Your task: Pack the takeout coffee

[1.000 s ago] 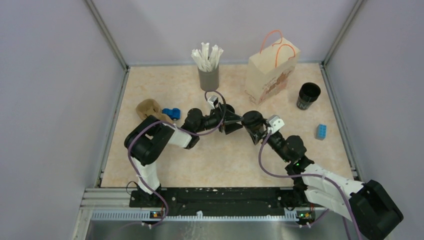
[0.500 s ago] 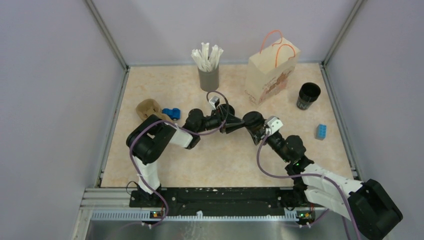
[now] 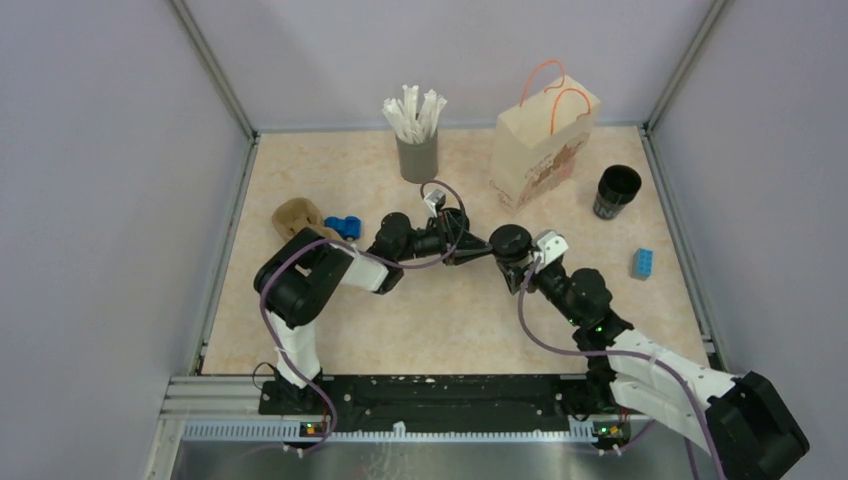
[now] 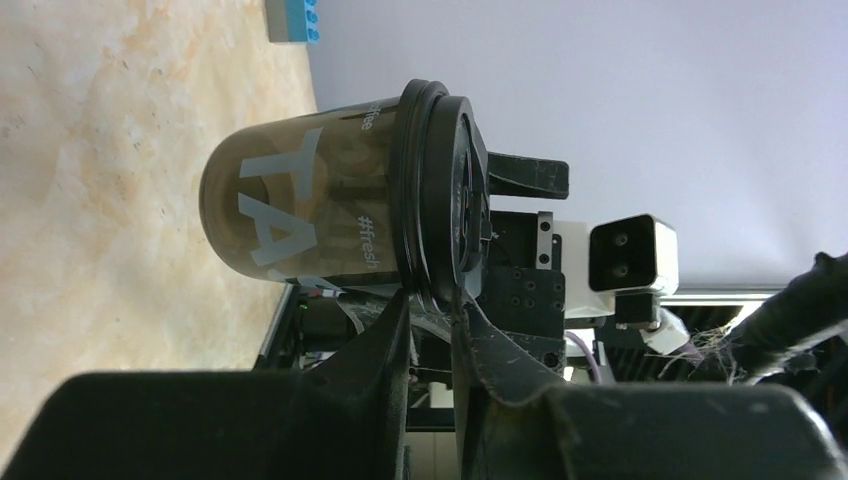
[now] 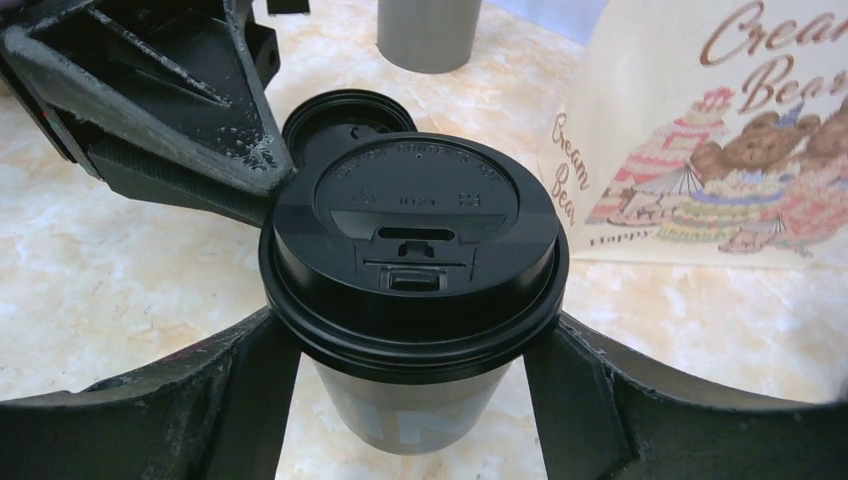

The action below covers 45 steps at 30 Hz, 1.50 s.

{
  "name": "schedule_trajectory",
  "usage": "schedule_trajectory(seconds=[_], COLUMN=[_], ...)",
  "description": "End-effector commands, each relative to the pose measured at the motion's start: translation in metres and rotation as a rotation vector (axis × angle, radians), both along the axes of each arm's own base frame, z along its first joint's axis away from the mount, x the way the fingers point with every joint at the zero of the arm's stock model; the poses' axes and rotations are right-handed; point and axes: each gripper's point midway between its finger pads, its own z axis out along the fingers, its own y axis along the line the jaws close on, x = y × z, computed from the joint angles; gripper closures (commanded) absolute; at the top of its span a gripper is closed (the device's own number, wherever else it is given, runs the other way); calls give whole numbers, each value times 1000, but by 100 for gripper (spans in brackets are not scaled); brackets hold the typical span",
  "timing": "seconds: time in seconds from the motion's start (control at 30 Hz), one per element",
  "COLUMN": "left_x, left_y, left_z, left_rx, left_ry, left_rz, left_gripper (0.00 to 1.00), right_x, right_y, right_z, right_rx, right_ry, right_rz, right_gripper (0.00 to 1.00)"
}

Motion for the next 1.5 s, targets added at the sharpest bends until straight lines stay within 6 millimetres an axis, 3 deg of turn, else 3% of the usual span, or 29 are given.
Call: schedule_trajectory(seconds=[0.0,0.17,0.3,0.5,0.7,0.9,1.23,1.37,1.47], left_x=[9,16,17,14,24,23,26,24,23], left_y=[-8,-14,-23,-30,-30,-31,-29,-26,-19], left_z=[22,15,9,4,-20,-36,-46,-34,-22], left_rx=[2,33,48,45,145,125,145,162,196], left_ry=[-163,-199,-222,-233,-286,-313,-339,-384,-421], left_rz=[17,18,-3,-16,-5,-27,-26,-33,-8], left_gripper=[78,78,78,78,78,79,79,74,71], right_x=[-5,-8,-14,-5,7,7,1,4,8], right_y=[2,-21,-21,-13,-18,-23,-30,-31,-16], right_z=[8,5,-2,3,-28,-35,-29,-12,3], right_rx=[30,82,96,155,145,146,160,172,146], right_ry=[76,191,207,167,273,268,337,325,327], right_rz=[-1,-141,-130,-123,-221,-243,-287,-302,-227], right_gripper=[25,23,25,28,23,20,18,19,20])
